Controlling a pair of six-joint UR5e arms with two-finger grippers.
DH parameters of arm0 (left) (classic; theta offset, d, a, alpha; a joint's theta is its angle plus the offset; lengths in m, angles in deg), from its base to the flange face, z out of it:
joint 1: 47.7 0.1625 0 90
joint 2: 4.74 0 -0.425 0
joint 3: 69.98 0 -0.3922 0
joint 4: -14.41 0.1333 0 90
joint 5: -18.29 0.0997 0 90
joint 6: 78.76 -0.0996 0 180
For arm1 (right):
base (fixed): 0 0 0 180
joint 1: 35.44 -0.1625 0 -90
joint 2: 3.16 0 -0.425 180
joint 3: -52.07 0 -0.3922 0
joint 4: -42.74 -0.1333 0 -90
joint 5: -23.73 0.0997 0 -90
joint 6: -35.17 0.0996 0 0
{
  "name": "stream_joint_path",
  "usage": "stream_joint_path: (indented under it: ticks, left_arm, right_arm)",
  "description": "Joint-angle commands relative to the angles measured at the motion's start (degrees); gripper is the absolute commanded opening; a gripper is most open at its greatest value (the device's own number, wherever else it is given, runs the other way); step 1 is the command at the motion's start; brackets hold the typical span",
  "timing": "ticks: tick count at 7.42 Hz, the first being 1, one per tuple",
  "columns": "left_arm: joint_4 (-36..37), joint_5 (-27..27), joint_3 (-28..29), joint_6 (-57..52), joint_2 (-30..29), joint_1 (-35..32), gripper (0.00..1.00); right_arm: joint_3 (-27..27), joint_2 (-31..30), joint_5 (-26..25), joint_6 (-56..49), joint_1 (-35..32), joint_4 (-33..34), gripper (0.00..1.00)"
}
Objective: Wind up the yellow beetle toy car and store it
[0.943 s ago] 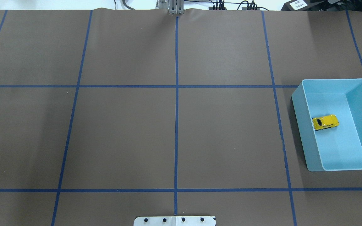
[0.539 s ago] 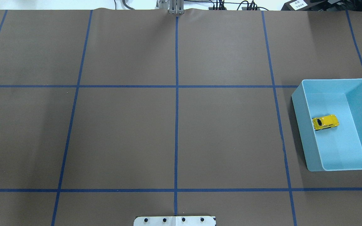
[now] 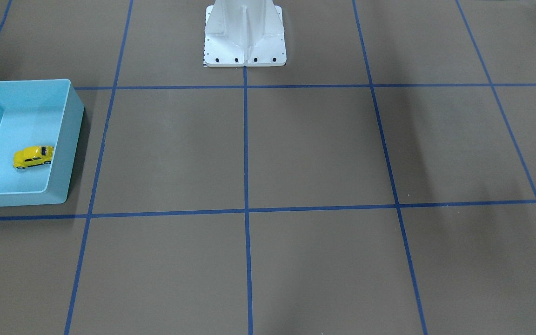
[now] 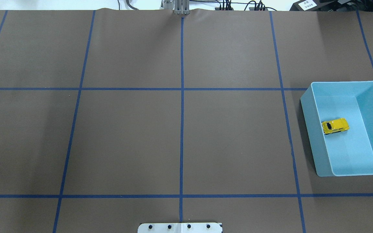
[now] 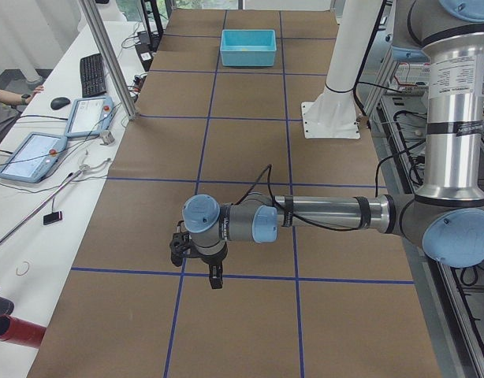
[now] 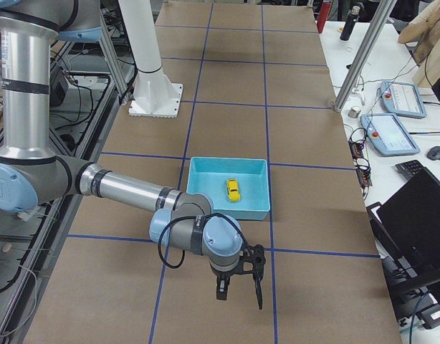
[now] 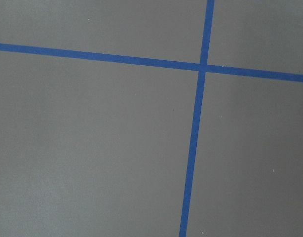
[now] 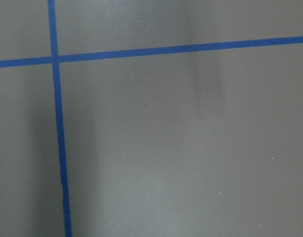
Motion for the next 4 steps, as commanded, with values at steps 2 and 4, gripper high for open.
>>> stream_joint_path:
  ticks: [2, 4]
  left_arm:
    - [0.0, 0.0, 0.0, 0.0, 0.0, 0.0, 1.00]
    - [0.0, 0.0, 0.0, -0.1, 0.0, 0.0, 1.00]
  right_arm:
    - [0.1, 0.2, 0.3, 0.0, 0.0, -2.5, 1.00]
    - [0.1, 1.3, 0.2, 0.2, 0.1, -2.4, 1.00]
